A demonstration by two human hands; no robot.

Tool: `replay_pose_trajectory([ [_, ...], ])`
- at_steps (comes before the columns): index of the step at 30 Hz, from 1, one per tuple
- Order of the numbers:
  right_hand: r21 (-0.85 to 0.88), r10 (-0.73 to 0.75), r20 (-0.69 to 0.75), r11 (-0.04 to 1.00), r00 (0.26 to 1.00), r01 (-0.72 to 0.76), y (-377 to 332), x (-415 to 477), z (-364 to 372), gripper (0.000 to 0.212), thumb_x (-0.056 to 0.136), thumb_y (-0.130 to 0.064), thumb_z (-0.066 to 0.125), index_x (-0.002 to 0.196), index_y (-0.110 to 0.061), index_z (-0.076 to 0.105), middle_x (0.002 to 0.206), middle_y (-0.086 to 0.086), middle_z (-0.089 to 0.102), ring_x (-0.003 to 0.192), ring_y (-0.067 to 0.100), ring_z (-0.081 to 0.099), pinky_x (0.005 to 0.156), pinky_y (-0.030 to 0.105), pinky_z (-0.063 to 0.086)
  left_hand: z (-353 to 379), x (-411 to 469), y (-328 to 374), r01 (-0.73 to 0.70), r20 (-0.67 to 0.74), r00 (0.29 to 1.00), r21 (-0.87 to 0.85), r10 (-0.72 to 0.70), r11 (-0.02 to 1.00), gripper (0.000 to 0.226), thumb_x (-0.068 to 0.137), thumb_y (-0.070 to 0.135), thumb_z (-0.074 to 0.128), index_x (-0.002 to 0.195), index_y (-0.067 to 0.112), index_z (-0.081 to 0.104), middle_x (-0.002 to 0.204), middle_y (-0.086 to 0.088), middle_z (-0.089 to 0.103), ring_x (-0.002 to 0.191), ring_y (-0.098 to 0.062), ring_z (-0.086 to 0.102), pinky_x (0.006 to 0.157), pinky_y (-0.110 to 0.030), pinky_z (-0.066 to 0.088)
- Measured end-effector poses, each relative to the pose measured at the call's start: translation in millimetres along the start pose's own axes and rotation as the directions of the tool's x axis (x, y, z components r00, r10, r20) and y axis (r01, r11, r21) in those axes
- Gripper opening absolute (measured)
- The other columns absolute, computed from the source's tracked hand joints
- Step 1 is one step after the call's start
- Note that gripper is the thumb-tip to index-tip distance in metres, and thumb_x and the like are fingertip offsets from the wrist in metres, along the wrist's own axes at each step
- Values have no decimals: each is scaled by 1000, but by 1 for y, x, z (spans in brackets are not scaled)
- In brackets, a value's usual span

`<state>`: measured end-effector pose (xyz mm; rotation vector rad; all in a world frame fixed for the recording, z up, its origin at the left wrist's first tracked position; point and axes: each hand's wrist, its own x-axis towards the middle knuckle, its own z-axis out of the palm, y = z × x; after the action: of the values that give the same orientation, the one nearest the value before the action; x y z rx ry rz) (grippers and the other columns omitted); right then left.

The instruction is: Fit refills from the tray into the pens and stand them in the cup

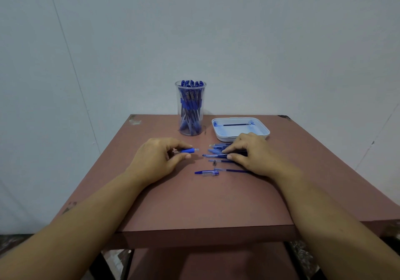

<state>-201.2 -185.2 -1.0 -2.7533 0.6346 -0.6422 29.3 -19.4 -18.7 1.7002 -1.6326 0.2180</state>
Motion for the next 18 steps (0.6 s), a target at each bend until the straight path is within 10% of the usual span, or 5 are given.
replay_pose_trajectory([
  [18, -57, 92, -10, 994, 996, -93, 15, 42, -31, 16, 93, -33, 63, 107, -34, 69, 110, -11, 58, 113, 13, 45, 100, 36, 38, 2, 3, -4, -16, -45, 999, 22, 17, 1000, 25, 83, 48, 64, 104, 38, 74, 86, 22, 70, 72, 3, 58, 65, -13, 43],
])
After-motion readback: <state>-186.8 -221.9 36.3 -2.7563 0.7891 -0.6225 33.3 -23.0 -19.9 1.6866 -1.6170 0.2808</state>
